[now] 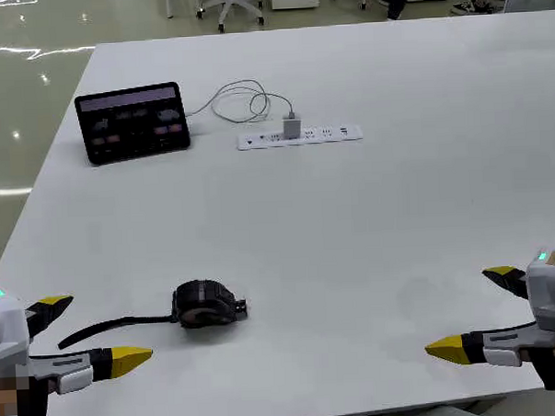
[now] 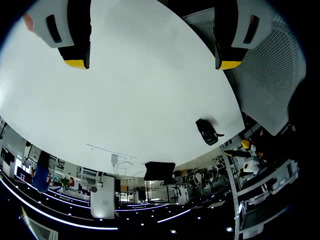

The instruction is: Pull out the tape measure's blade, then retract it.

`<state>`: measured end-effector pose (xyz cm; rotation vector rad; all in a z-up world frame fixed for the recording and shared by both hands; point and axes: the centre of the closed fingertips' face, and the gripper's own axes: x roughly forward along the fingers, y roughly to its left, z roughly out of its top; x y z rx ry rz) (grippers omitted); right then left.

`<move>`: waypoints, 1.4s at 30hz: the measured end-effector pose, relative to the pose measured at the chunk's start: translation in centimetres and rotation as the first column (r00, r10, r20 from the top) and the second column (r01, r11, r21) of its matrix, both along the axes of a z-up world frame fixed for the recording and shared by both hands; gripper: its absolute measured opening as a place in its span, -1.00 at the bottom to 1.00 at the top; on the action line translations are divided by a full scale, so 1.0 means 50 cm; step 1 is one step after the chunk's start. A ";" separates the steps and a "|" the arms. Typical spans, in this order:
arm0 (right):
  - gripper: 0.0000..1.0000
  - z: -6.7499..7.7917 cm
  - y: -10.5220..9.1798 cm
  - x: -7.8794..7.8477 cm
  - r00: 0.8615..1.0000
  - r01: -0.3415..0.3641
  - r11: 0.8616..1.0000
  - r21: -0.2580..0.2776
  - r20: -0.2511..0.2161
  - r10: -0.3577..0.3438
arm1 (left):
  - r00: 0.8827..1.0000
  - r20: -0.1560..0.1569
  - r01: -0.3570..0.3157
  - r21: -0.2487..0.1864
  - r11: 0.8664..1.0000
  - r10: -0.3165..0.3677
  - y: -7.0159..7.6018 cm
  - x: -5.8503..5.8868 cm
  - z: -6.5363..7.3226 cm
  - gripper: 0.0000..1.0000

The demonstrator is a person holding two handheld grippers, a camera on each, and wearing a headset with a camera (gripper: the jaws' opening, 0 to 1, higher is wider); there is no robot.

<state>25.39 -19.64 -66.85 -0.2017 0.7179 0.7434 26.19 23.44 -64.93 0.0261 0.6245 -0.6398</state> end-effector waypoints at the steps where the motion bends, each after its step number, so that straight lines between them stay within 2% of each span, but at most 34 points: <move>1: 0.99 0.000 0.000 0.000 1.000 -0.001 1.000 0.001 -0.001 0.001 | 1.000 0.000 0.000 -0.001 1.000 0.000 0.000 0.000 0.000 1.00; 12: 1.00 -0.003 0.000 -0.001 1.000 -0.001 1.000 0.000 0.000 0.001 | 1.000 -0.005 -0.001 -0.001 1.000 0.001 0.000 -0.003 -0.007 1.00; 19: 1.00 -0.002 -0.001 0.007 1.000 0.003 1.000 -0.006 0.009 -0.003 | 1.000 0.005 0.009 0.010 1.000 -0.009 -0.004 0.000 -0.010 1.00; 26: 1.00 -0.004 -0.001 0.014 1.000 0.000 1.000 -0.007 0.011 0.000 | 1.000 0.017 0.017 0.001 1.000 -0.017 -0.006 0.007 -0.009 1.00; 27: 1.00 -0.005 0.000 0.015 1.000 -0.001 1.000 -0.005 0.009 0.001 | 1.000 0.015 0.016 0.013 1.000 -0.016 -0.003 0.009 -0.012 1.00; 30: 1.00 -0.007 0.004 0.021 1.000 -0.010 1.000 -0.010 0.009 0.010 | 1.000 0.008 0.027 -0.002 1.000 -0.027 -0.011 0.009 -0.013 1.00; 38: 1.00 -0.008 0.029 0.041 0.999 -0.037 0.999 -0.014 0.017 0.037 | 0.999 -0.002 0.052 0.010 0.999 -0.052 -0.022 0.019 -0.020 1.00; 42: 1.00 -0.013 0.039 0.049 0.999 -0.048 0.999 -0.008 0.007 0.048 | 0.997 -0.025 0.078 0.026 0.997 -0.078 -0.029 0.025 -0.033 1.00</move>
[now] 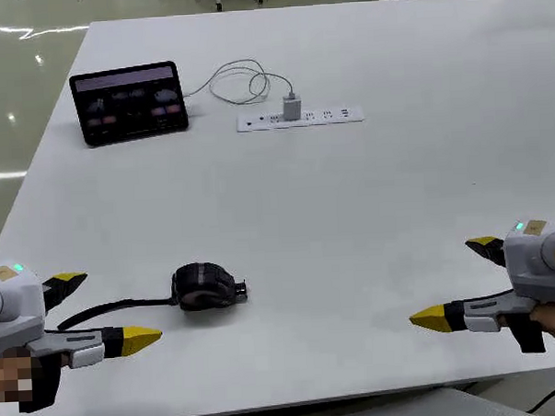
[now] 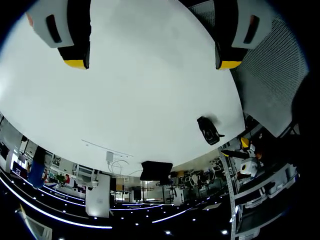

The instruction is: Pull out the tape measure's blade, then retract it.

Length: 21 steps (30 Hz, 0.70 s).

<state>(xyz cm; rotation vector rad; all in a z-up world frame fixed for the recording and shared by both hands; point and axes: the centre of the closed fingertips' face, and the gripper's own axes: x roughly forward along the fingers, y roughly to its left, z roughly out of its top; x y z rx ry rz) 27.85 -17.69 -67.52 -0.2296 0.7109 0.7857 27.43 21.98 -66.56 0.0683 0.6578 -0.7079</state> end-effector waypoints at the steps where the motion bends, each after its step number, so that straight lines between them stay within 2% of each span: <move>1: 1.00 -0.003 0.003 -0.001 1.000 -0.010 1.000 -0.006 -0.003 0.010 | 1.000 -0.005 -0.001 0.000 1.000 0.001 -0.001 0.003 -0.003 1.00; 5: 1.00 -0.015 0.015 0.003 0.999 -0.041 0.999 -0.012 -0.004 0.041 | 0.999 -0.039 0.022 0.004 1.000 -0.022 -0.011 0.010 -0.017 1.00; 8: 1.00 -0.026 0.031 0.004 0.998 -0.059 0.998 -0.010 -0.023 0.059 | 0.997 -0.035 0.064 0.005 0.998 -0.063 -0.025 0.014 -0.023 1.00; 9: 1.00 -0.031 0.038 0.006 0.997 -0.069 0.998 -0.014 -0.024 0.068 | 0.997 -0.025 0.071 0.027 0.997 -0.071 -0.024 0.020 -0.027 1.00; 10: 1.00 -0.035 0.044 0.008 0.997 -0.076 0.997 -0.014 -0.027 0.076 | 0.996 -0.024 0.081 0.026 0.996 -0.080 -0.028 0.022 -0.028 1.00; 12: 1.00 -0.040 0.055 0.010 0.995 -0.092 0.996 -0.017 -0.033 0.091 | 0.996 -0.034 0.088 0.026 0.996 -0.087 -0.032 0.027 -0.031 0.99; 13: 1.00 -0.042 0.063 0.013 0.994 -0.102 0.995 -0.020 -0.034 0.101 | 0.995 -0.050 0.091 0.031 0.995 -0.089 -0.034 0.029 -0.034 0.99; 21: 1.00 -0.057 0.102 0.050 0.987 -0.159 0.987 -0.034 -0.042 0.158 | 0.985 -0.065 0.162 0.060 0.985 -0.158 -0.059 0.049 -0.047 0.98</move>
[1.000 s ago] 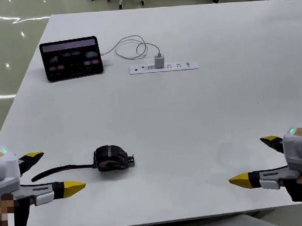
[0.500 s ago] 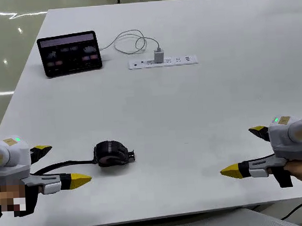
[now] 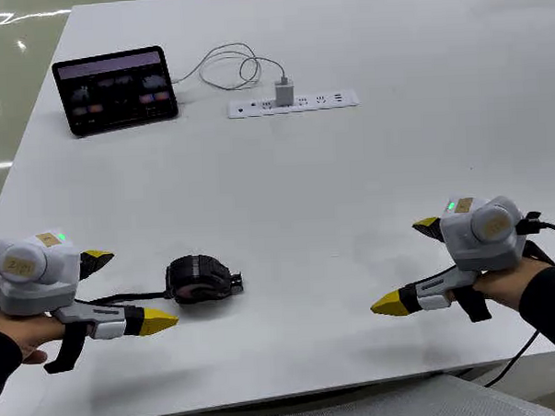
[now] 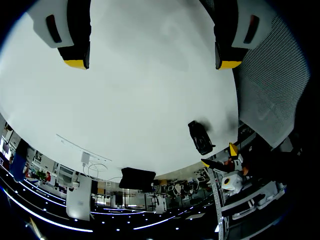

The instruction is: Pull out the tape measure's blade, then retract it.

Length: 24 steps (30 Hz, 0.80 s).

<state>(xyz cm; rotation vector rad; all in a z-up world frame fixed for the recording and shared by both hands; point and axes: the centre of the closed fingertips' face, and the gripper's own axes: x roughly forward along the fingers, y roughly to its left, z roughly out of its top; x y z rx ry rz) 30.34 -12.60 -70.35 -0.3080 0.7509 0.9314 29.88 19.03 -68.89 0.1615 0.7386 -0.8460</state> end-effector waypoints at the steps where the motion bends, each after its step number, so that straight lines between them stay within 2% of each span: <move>1: 1.00 0.000 0.004 0.004 1.000 -0.007 1.000 -0.001 0.000 0.007 | 1.000 0.001 0.006 0.002 1.000 -0.006 -0.003 0.002 -0.001 0.97; 4: 1.00 0.000 0.026 0.015 0.999 -0.036 0.999 -0.002 0.000 0.036 | 0.999 -0.006 0.050 0.012 0.999 -0.050 -0.015 0.007 -0.006 0.95; 6: 1.00 0.000 0.040 0.018 0.998 -0.056 0.998 -0.005 -0.001 0.056 | 0.995 -0.011 0.097 0.042 0.994 -0.097 -0.018 0.007 -0.014 0.92; 12: 1.00 0.000 0.080 0.025 0.991 -0.134 0.991 -0.006 0.010 0.134 | 0.990 -0.025 0.142 0.070 0.987 -0.141 -0.033 0.015 -0.019 0.88; 14: 1.00 0.000 0.092 0.034 0.987 -0.156 0.988 -0.002 0.022 0.156 | 0.983 -0.032 0.181 0.101 0.978 -0.179 -0.038 0.014 -0.026 0.88; 15: 1.00 -0.003 0.097 0.037 0.986 -0.163 0.987 -0.004 0.019 0.163 | 0.979 -0.022 0.206 0.144 0.968 -0.205 -0.033 0.018 -0.032 0.88; 16: 1.00 -0.005 0.107 0.037 0.983 -0.181 0.983 -0.007 0.011 0.181 | 0.974 -0.034 0.226 0.164 0.960 -0.224 -0.035 0.018 -0.038 0.87; 18: 1.00 -0.008 0.123 0.038 0.979 -0.204 0.979 -0.013 0.008 0.204 | 0.971 -0.062 0.237 0.140 0.961 -0.231 -0.047 0.018 -0.039 0.87; 19: 1.00 -0.009 0.126 0.039 0.978 -0.208 0.978 -0.015 0.009 0.208 | 0.971 -0.058 0.238 0.142 0.961 -0.232 -0.048 0.021 -0.038 0.87; 20: 1.00 -0.011 0.135 0.041 0.975 -0.222 0.975 -0.016 0.007 0.222 | 0.968 -0.047 0.253 0.159 0.954 -0.248 -0.050 0.026 -0.038 0.85; 24: 1.00 -0.016 0.167 0.039 0.965 -0.262 0.965 -0.019 0.003 0.262 | 0.959 -0.052 0.285 0.161 0.945 -0.280 -0.068 0.030 -0.039 0.80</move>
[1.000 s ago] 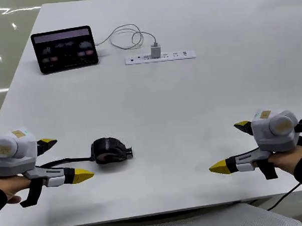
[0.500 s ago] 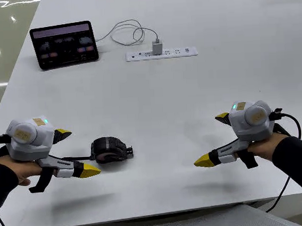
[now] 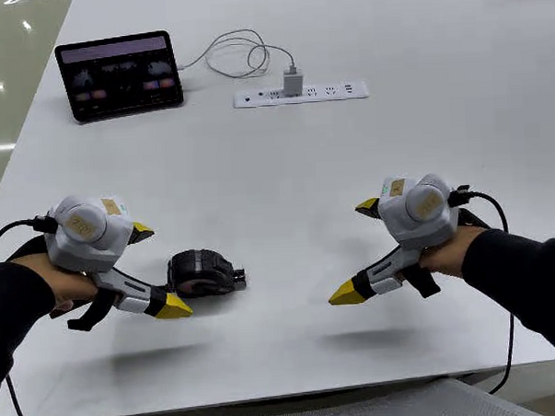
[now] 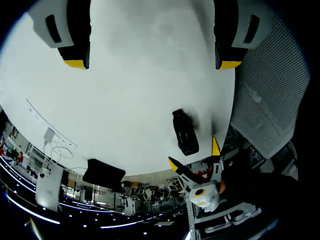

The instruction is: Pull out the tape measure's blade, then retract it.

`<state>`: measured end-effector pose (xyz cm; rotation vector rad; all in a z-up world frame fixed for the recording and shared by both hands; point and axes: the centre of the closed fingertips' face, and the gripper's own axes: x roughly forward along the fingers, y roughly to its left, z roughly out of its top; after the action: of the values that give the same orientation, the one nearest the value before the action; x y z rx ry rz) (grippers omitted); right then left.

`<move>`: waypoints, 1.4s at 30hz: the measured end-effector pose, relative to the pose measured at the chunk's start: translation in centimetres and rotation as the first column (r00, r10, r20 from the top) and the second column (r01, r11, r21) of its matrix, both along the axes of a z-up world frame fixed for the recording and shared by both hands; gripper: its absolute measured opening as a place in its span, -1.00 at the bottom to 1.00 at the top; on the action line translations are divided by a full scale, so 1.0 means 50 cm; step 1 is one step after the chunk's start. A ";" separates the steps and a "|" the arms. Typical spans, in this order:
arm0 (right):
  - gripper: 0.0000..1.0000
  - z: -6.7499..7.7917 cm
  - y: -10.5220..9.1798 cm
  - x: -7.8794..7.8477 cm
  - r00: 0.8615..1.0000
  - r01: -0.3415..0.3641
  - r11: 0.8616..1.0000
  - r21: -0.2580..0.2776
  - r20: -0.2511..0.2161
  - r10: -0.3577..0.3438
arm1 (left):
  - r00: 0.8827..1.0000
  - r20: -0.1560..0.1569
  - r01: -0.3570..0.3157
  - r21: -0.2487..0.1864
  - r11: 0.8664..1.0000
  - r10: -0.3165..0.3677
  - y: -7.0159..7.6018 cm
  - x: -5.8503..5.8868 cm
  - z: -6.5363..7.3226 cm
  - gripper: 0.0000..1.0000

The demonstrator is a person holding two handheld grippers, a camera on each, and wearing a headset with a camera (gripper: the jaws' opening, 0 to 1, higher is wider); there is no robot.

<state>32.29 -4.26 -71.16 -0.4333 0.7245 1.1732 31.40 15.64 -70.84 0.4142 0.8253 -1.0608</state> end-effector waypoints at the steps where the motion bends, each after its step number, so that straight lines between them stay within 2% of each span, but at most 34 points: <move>1: 1.00 -0.001 0.007 0.001 1.000 -0.008 1.000 0.004 -0.002 0.008 | 1.000 -0.001 0.011 0.003 1.000 -0.011 -0.003 0.000 -0.001 0.78; 3: 1.00 0.002 0.031 0.001 0.999 -0.047 0.999 0.023 0.003 0.047 | 0.999 -0.007 0.034 0.010 0.999 -0.034 -0.012 -0.002 -0.005 0.73; 5: 1.00 0.001 0.047 0.008 0.998 -0.057 0.998 0.021 0.007 0.057 | 0.998 -0.013 0.054 0.011 0.998 -0.054 -0.021 -0.004 -0.007 0.68; 9: 0.99 0.003 0.097 0.008 0.992 -0.122 0.992 0.033 0.018 0.122 | 0.994 -0.038 0.100 0.015 0.995 -0.099 -0.040 -0.013 -0.013 0.52; 11: 0.95 -0.003 0.109 0.006 0.990 -0.138 0.990 0.019 0.003 0.138 | 0.992 -0.051 0.114 0.014 0.993 -0.113 -0.046 -0.017 -0.016 0.44; 15: 0.85 -0.011 0.143 -0.002 0.982 -0.187 0.982 0.013 0.010 0.187 | 0.989 -0.046 0.143 0.022 0.989 -0.142 -0.055 -0.015 -0.018 0.35; 18: 0.81 -0.017 0.164 -0.007 0.975 -0.222 0.975 0.005 0.013 0.222 | 0.984 -0.041 0.173 0.026 0.985 -0.172 -0.061 -0.015 -0.017 0.15; 19: 0.80 -0.019 0.173 -0.010 0.971 -0.239 0.971 0.004 0.017 0.239 | 0.980 -0.034 0.198 0.039 0.979 -0.197 -0.062 -0.016 -0.018 0.04; 21: 0.74 -0.021 0.184 -0.012 0.966 -0.257 0.966 0.002 0.025 0.257 | 0.971 0.001 0.238 0.062 0.969 -0.239 -0.064 -0.012 -0.017 -0.14; 22: 0.72 -0.021 0.193 -0.014 0.963 -0.268 0.963 0.006 0.028 0.268 | 0.972 0.006 0.236 0.051 0.970 -0.236 -0.069 -0.011 -0.014 -0.24; 24: 0.60 -0.024 0.206 -0.019 0.957 -0.288 0.958 0.012 0.023 0.288 | 0.972 0.012 0.235 0.058 0.970 -0.236 -0.068 -0.006 -0.013 -0.30; 26: 0.46 -0.031 0.214 -0.024 0.952 -0.307 0.952 0.004 0.015 0.307 | 0.967 0.014 0.252 0.067 0.965 -0.253 -0.068 -0.008 -0.015 -0.32; 29: 0.29 -0.035 0.231 -0.030 0.942 -0.334 0.943 -0.001 0.026 0.334 | 0.962 0.023 0.268 0.084 0.960 -0.271 -0.066 -0.009 -0.017 -0.33; 32: 0.19 -0.040 0.243 -0.034 0.936 -0.352 0.936 -0.006 0.030 0.352 | 0.957 0.029 0.284 0.100 0.954 -0.288 -0.067 -0.012 -0.018 -0.34; 36: 0.05 -0.049 0.255 -0.039 0.935 -0.352 0.936 -0.006 0.028 0.352 | 0.950 0.029 0.304 0.118 0.945 -0.310 -0.066 -0.013 -0.019 -0.35; 39: -0.03 -0.056 0.265 -0.042 0.932 -0.360 0.933 -0.008 0.030 0.360 | 0.938 0.032 0.339 0.128 0.932 -0.345 -0.066 -0.016 -0.020 -0.36; 42: -0.11 -0.058 0.275 -0.041 0.933 -0.359 0.933 -0.003 0.030 0.359 | 0.937 0.030 0.342 0.129 0.931 -0.348 -0.066 -0.016 -0.021 -0.36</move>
<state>30.26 9.49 -74.06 -0.5977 0.6321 1.5072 30.60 12.35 -71.87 0.7082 0.7892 -1.3226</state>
